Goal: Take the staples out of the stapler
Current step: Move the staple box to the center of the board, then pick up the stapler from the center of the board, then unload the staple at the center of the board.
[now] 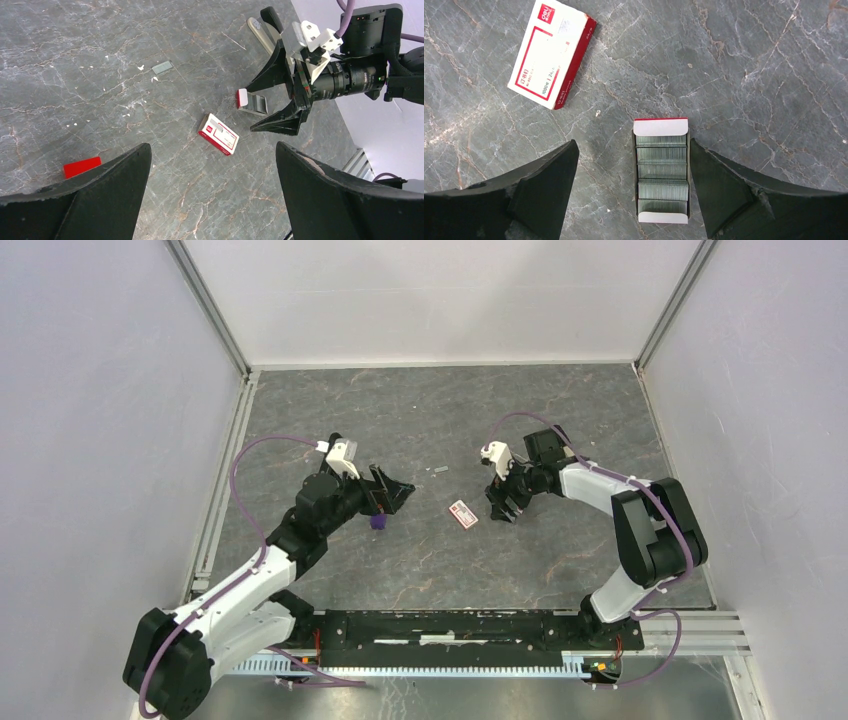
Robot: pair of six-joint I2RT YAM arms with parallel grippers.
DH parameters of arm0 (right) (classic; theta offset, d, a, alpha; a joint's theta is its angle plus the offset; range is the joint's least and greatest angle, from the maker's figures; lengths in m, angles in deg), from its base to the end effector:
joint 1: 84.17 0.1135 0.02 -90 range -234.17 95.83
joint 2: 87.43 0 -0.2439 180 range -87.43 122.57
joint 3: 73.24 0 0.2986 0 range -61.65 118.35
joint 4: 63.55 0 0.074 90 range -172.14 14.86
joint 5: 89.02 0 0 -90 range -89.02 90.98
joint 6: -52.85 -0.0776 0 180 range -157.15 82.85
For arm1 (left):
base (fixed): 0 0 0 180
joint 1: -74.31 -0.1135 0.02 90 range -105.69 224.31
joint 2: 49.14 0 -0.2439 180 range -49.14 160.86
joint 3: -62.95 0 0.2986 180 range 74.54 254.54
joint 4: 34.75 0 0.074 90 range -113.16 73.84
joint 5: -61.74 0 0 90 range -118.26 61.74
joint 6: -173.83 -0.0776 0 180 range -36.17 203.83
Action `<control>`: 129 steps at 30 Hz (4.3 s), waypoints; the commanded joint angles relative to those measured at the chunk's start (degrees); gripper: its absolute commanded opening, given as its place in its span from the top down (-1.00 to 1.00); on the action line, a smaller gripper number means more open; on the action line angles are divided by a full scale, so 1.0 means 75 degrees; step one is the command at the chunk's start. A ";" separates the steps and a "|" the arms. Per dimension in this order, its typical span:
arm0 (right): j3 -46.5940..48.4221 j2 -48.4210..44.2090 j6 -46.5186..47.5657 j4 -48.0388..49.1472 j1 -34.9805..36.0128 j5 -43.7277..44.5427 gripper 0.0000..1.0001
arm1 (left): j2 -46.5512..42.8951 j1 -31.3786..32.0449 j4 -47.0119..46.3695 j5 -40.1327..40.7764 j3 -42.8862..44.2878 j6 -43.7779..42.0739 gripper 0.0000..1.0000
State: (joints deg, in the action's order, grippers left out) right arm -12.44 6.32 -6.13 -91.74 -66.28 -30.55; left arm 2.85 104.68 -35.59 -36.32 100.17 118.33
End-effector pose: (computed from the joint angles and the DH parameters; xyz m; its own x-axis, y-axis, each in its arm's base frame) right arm 0.3246 0.1474 0.0717 -0.4555 -0.6086 -0.6497 -0.8598 0.4901 0.1438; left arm 0.2576 -0.1636 0.1932 -0.5212 -0.3446 -0.7808 0.3917 0.7163 -0.5776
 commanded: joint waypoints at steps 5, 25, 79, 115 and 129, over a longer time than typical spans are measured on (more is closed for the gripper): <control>0.0302 -0.0892 0.0164 0.0096 -0.0023 -0.0291 -0.81 | -0.0154 0.0029 -0.0191 -0.0262 0.0075 -0.0100 -1.00; 0.0192 -0.2165 0.0001 0.0285 -0.1650 -0.1151 -0.89 | 0.2103 0.0063 0.0036 -0.1565 0.2078 -0.0855 -1.00; 0.3123 -0.1496 0.0458 -0.2043 -0.2626 -0.3973 1.00 | 0.2826 0.0962 -0.6517 -0.2621 0.0547 -0.0423 -1.00; 0.3593 -0.2362 0.0619 -0.2850 -0.2782 -0.7087 1.00 | 0.6208 0.1123 -0.8816 -0.3818 0.2601 -0.0164 0.96; 0.0856 -0.2382 -1.5212 1.6116 -0.3576 -0.7118 1.00 | 0.5644 0.0888 -0.9221 -0.3605 0.2303 0.0111 -0.03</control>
State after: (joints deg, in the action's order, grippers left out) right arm -10.76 -16.80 -67.87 -35.17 -90.61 -82.16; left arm 49.97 111.92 -101.75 -64.34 117.43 118.61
